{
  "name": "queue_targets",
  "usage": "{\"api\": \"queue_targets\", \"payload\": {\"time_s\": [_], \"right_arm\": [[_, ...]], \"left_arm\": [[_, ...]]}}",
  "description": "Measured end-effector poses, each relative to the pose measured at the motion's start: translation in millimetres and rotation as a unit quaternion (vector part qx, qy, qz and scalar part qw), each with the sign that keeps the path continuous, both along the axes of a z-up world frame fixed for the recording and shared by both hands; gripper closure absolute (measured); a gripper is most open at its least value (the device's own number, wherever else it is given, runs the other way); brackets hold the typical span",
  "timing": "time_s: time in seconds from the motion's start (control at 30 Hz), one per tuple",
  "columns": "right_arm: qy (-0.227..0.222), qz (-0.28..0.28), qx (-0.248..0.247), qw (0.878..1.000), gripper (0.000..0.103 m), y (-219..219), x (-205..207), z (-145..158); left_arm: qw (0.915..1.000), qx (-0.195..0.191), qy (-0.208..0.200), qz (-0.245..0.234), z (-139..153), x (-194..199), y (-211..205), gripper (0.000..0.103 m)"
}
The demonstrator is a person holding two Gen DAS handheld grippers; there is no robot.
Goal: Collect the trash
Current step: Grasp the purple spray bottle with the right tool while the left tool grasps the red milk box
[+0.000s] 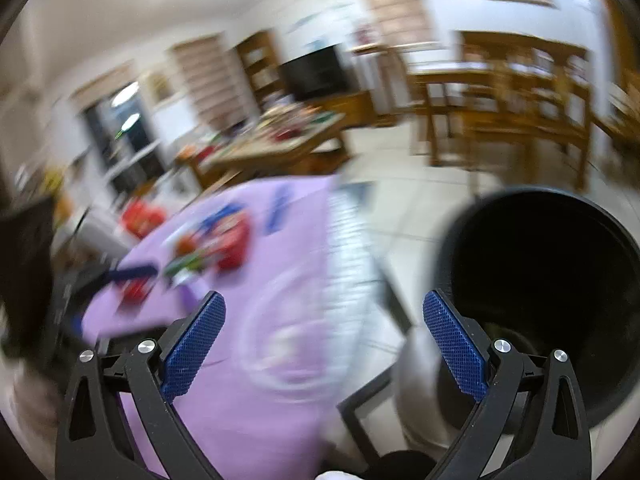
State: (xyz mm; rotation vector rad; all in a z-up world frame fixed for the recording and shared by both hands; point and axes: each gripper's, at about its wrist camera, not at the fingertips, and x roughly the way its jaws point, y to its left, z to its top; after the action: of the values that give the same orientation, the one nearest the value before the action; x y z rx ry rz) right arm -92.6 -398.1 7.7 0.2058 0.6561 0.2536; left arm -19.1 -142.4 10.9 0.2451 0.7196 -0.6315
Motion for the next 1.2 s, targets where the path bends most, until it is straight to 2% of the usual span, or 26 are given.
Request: {"api": "queue_targets", "payload": {"time_s": [0.13, 0.23, 0.27, 0.37, 0.47, 0.5, 0.57, 0.7, 0.8, 0.87, 0.93, 1.07, 1.2], "right_arm": [[0.007, 0.103, -0.027, 0.994, 0.013, 70.2, 14.5, 2.3], [0.016, 0.139, -0.040, 0.989, 0.015, 106.8, 28.9, 2.7], [0.020, 0.152, -0.047, 0.987, 0.019, 119.3, 35.7, -1.4], [0.048, 0.173, -0.063, 0.982, 0.026, 150.1, 57.5, -13.0], [0.072, 0.176, -0.101, 0.977, 0.030, 170.7, 76.5, -27.6], [0.075, 0.176, -0.110, 0.975, 0.031, 172.5, 79.8, -31.6], [0.088, 0.182, -0.118, 0.972, 0.040, 180.0, 86.2, -40.9], [0.101, 0.197, -0.124, 0.967, 0.051, 190.2, 94.8, -49.6], [0.103, 0.199, -0.137, 0.965, 0.059, 197.6, 93.8, -51.7], [0.105, 0.200, -0.143, 0.964, 0.064, 199.4, 93.1, -52.4], [0.104, 0.196, -0.154, 0.963, 0.071, 201.8, 92.5, -52.7], [0.104, 0.191, -0.151, 0.964, 0.072, 202.4, 92.9, -52.9], [0.101, 0.184, -0.125, 0.970, 0.078, 201.1, 90.9, -51.2]], "left_arm": [[0.9989, 0.011, -0.003, 0.045, -2.8, 16.8, 72.5, 0.005], [0.9973, 0.039, 0.008, 0.061, -11.5, 37.2, 117.9, 0.005], [0.9965, 0.055, 0.019, 0.060, -18.5, 46.7, 132.0, 0.005], [0.9933, 0.099, 0.041, 0.044, -34.4, 65.1, 149.9, 0.005], [0.9920, 0.120, 0.028, 0.024, -38.0, 71.5, 154.5, 0.005], [0.9925, 0.118, 0.028, 0.015, -36.4, 73.9, 155.0, 0.005], [0.9930, 0.114, 0.030, 0.000, -33.9, 78.4, 153.7, 0.005], [0.9927, 0.118, 0.024, -0.011, -38.0, 78.4, 153.7, 0.005], [0.9928, 0.109, 0.044, -0.023, -46.7, 74.9, 157.7, 0.006], [0.9909, 0.115, 0.064, -0.028, -55.9, 73.1, 158.3, 0.012], [0.9923, 0.099, 0.072, -0.019, -54.9, 73.5, 163.6, 0.016], [0.9932, 0.069, 0.088, 0.029, -52.8, 77.6, 178.9, 0.016], [0.9948, 0.019, 0.086, 0.050, -43.4, 74.3, 186.2, 0.016]]}}
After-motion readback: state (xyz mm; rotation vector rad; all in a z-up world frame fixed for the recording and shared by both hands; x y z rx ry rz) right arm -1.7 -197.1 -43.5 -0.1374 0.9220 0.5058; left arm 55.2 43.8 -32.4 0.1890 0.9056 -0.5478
